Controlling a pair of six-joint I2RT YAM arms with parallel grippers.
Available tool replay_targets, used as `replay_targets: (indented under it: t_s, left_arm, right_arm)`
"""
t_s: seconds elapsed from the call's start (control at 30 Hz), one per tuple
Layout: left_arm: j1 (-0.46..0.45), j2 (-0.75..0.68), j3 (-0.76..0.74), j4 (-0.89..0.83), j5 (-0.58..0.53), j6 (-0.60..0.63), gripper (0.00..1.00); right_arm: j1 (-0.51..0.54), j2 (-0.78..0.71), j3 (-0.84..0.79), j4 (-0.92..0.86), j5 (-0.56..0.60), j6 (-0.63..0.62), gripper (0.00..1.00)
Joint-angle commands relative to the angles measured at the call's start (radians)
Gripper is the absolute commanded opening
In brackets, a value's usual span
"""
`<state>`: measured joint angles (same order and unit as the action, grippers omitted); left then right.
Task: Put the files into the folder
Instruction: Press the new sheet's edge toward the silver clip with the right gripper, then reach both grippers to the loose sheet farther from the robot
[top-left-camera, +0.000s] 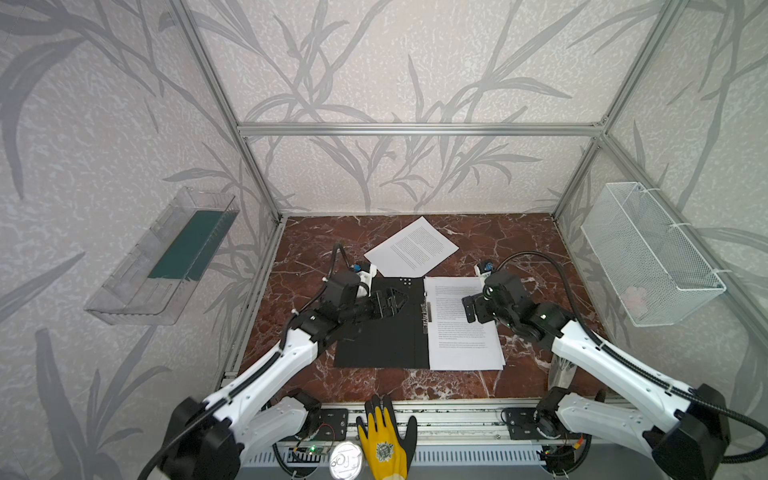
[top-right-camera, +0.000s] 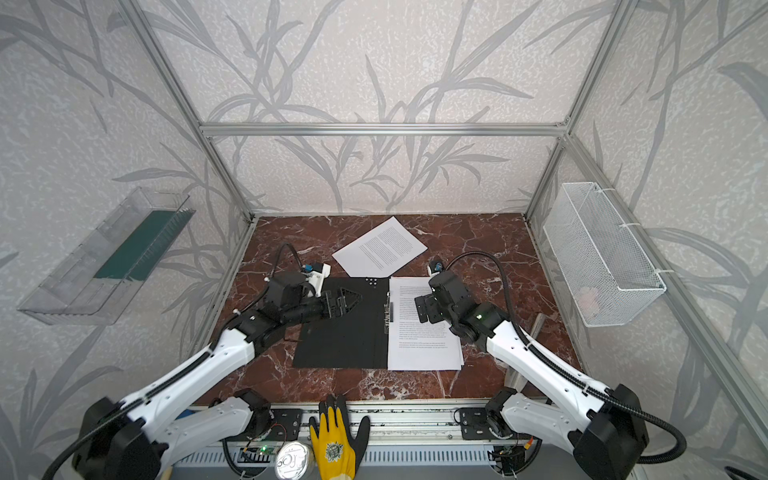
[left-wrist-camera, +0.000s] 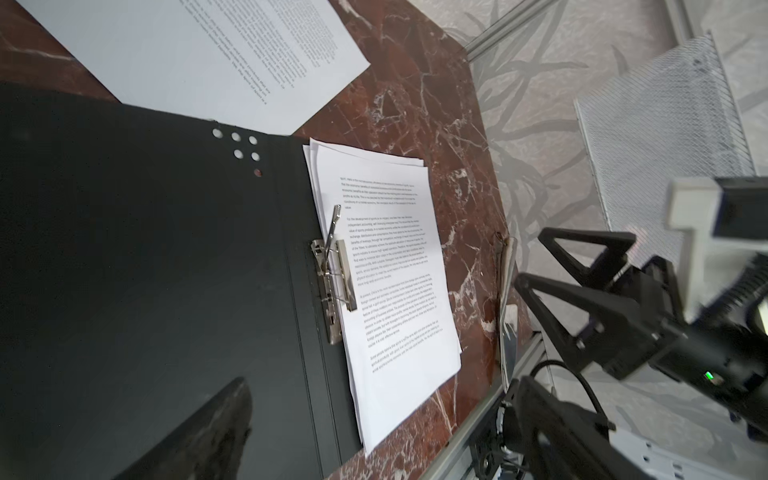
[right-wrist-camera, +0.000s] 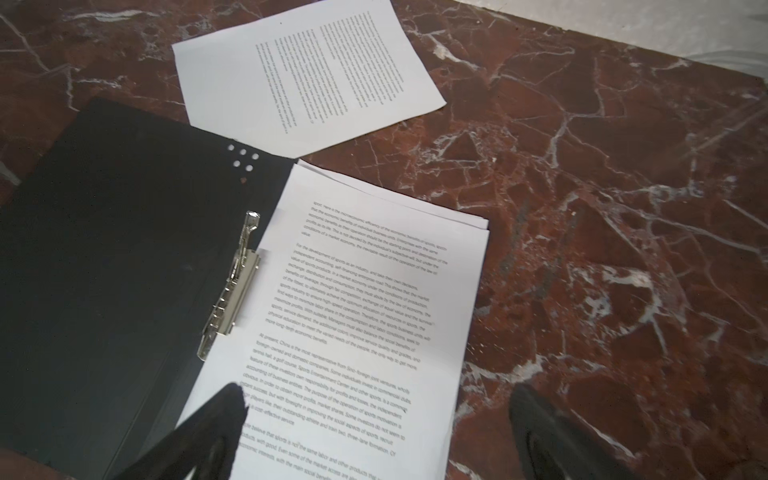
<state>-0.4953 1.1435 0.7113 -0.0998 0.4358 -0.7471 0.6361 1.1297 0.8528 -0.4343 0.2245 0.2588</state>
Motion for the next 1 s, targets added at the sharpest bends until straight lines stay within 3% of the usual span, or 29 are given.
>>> replay_targets:
  t_s: [0.0, 0.17, 0.5, 0.73, 0.97]
  left_arm:
    - [0.002, 0.154, 0.136, 0.139, -0.073, -0.026, 0.99]
    - [0.025, 0.445, 0.378, 0.053, -0.093, 0.046, 0.99]
    - [0.14, 0.846, 0.756, -0.077, 0.07, 0.143, 0.99]
    - [0.18, 0.996, 0.876, -0.13, 0.09, 0.198, 0.99]
    - [0.185, 1.11, 0.943, -0.139, 0.157, 0.209, 0.99]
  right_arm:
    - [-0.068, 0.088, 0.055, 0.134, -0.175, 0.05, 0.99]
    - [-0.18, 0.288, 0.155, 0.19, -0.302, 0.087, 0.99]
    - [-0.339, 0.617, 0.361, 0.254, -0.445, 0.132, 0.99]
    - [-0.4, 0.805, 0.471, 0.332, -0.514, 0.18, 0.99]
    - [-0.425, 0.954, 0.558, 0.367, -0.499, 0.229, 0.96]
